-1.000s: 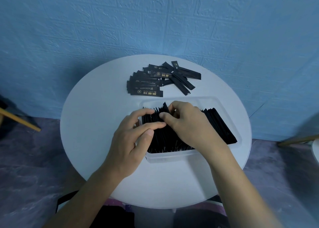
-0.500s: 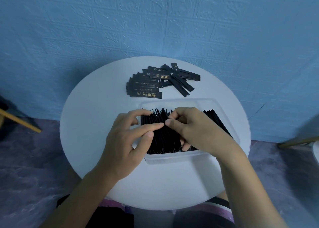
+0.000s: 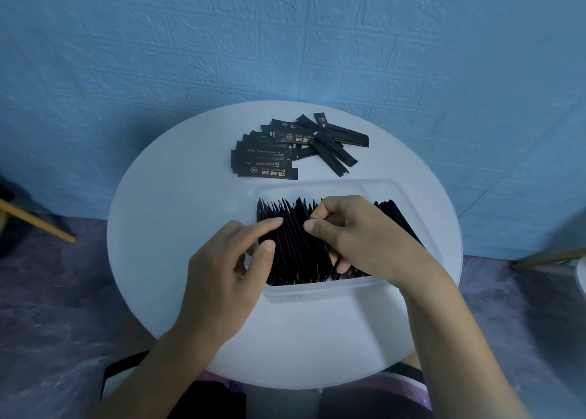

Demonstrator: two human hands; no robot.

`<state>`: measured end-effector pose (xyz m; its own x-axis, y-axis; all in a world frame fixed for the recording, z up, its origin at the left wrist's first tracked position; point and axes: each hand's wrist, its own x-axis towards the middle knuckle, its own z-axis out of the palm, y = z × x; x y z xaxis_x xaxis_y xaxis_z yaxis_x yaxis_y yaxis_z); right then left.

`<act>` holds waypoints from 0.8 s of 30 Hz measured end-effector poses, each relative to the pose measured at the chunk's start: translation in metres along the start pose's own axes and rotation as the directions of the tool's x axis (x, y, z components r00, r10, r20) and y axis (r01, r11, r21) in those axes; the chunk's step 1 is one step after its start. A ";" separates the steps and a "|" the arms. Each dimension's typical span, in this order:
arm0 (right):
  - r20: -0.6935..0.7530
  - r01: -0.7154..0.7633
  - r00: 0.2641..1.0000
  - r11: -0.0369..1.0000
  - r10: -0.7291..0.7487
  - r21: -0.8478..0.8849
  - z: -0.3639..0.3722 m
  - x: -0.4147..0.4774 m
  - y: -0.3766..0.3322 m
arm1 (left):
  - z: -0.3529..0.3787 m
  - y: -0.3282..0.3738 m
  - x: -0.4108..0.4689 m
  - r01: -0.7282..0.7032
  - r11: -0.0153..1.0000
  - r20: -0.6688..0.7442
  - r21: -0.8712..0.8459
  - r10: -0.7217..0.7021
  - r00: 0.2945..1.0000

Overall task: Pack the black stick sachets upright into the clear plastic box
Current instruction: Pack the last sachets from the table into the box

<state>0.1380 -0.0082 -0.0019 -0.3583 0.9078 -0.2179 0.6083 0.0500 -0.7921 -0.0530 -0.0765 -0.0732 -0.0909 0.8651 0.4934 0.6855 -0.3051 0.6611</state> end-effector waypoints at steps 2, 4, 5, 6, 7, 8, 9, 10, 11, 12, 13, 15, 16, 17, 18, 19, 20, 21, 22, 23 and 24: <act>-0.020 -0.014 1.000 0.998 0.012 -0.054 0.001 0.001 -0.001 | 0.000 0.001 -0.001 0.015 0.999 0.005 -0.038 -0.015 1.000; -0.068 -0.013 0.998 0.990 0.004 -0.138 0.005 -0.001 -0.003 | 0.000 0.004 -0.002 0.015 0.998 -0.006 -0.063 -0.016 1.000; -0.101 -0.003 0.995 0.980 -0.017 -0.200 0.007 -0.001 -0.004 | 0.000 0.004 -0.002 0.010 0.998 -0.010 -0.065 -0.010 1.000; -0.129 0.004 0.991 0.965 -0.039 -0.262 0.010 -0.002 -0.005 | 0.000 0.004 -0.002 0.002 0.998 -0.015 -0.057 -0.003 1.000; -0.149 0.005 0.987 0.952 -0.053 -0.306 0.011 -0.003 -0.006 | 0.000 0.005 -0.003 -0.005 0.999 -0.020 -0.037 0.005 1.000; -0.164 0.001 0.985 0.944 -0.058 -0.329 0.013 -0.003 -0.006 | 0.000 0.005 -0.003 -0.012 1.000 -0.028 -0.009 0.012 1.000; -0.174 -0.004 0.983 0.941 -0.058 -0.338 0.015 -0.002 -0.005 | -0.001 0.005 -0.004 -0.019 0.999 -0.041 0.029 0.020 0.999; -0.182 -0.008 0.982 0.941 -0.057 -0.339 0.016 -0.002 -0.004 | -0.002 0.006 -0.004 -0.027 0.997 -0.060 0.071 0.031 0.998; -0.187 -0.009 0.981 0.942 -0.057 -0.336 0.017 -0.002 -0.002 | -0.004 0.007 -0.003 -0.040 0.993 -0.081 0.107 0.049 0.995; -0.183 -0.006 0.981 0.944 -0.057 -0.330 0.016 -0.002 -0.002 | -0.004 0.009 -0.002 -0.059 0.990 -0.095 0.127 0.072 0.993; -0.167 -0.003 0.985 0.948 -0.053 -0.318 0.015 -0.003 -0.002 | -0.005 0.009 -0.001 -0.081 0.988 -0.093 0.129 0.093 0.991; -0.100 0.000 0.995 0.963 -0.028 -0.268 0.010 -0.006 -0.002 | -0.005 0.009 0.001 -0.119 0.987 -0.050 0.110 0.125 0.991; -0.059 -0.001 0.998 0.971 -0.013 -0.241 0.006 -0.008 -0.003 | -0.006 0.009 0.002 -0.126 0.987 -0.028 0.100 0.129 0.991; -0.026 -0.005 1.000 0.975 -0.001 -0.222 0.003 -0.009 -0.004 | -0.006 0.008 0.002 -0.125 0.988 -0.016 0.091 0.127 0.992; -0.006 -0.008 1.000 0.978 0.007 -0.207 0.001 -0.010 -0.004 | -0.007 0.007 0.002 -0.119 0.990 -0.012 0.081 0.120 0.993; 0.005 -0.010 1.000 0.981 0.011 -0.192 0.000 -0.011 -0.004 | -0.007 0.007 0.002 -0.114 0.991 -0.013 0.072 0.115 0.993; 0.013 -0.010 1.000 0.984 0.013 -0.180 0.001 -0.011 -0.005 | -0.007 0.006 0.001 -0.112 0.992 -0.014 0.063 0.113 0.993; 0.017 -0.011 1.000 0.985 0.015 -0.175 0.002 -0.010 -0.005 | -0.007 0.006 0.001 -0.116 0.992 -0.015 0.058 0.117 0.993; 0.018 -0.014 1.000 0.984 0.018 -0.176 0.003 -0.009 -0.005 | -0.008 0.006 0.002 -0.124 0.991 -0.014 0.058 0.125 0.992; 0.017 -0.020 1.000 0.984 0.023 -0.177 0.004 -0.008 -0.005 | -0.008 0.006 0.003 -0.137 0.988 -0.011 0.065 0.138 0.990; 0.018 -0.026 0.999 0.985 0.030 -0.169 0.004 -0.008 -0.005 | -0.009 0.006 0.005 -0.153 0.985 -0.005 0.077 0.154 0.988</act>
<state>0.1350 -0.0170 0.0014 -0.3527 0.9013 -0.2514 0.7285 0.0958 -0.6784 -0.0562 -0.0780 -0.0620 0.0125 0.8057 0.5922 0.7448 -0.4027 0.5321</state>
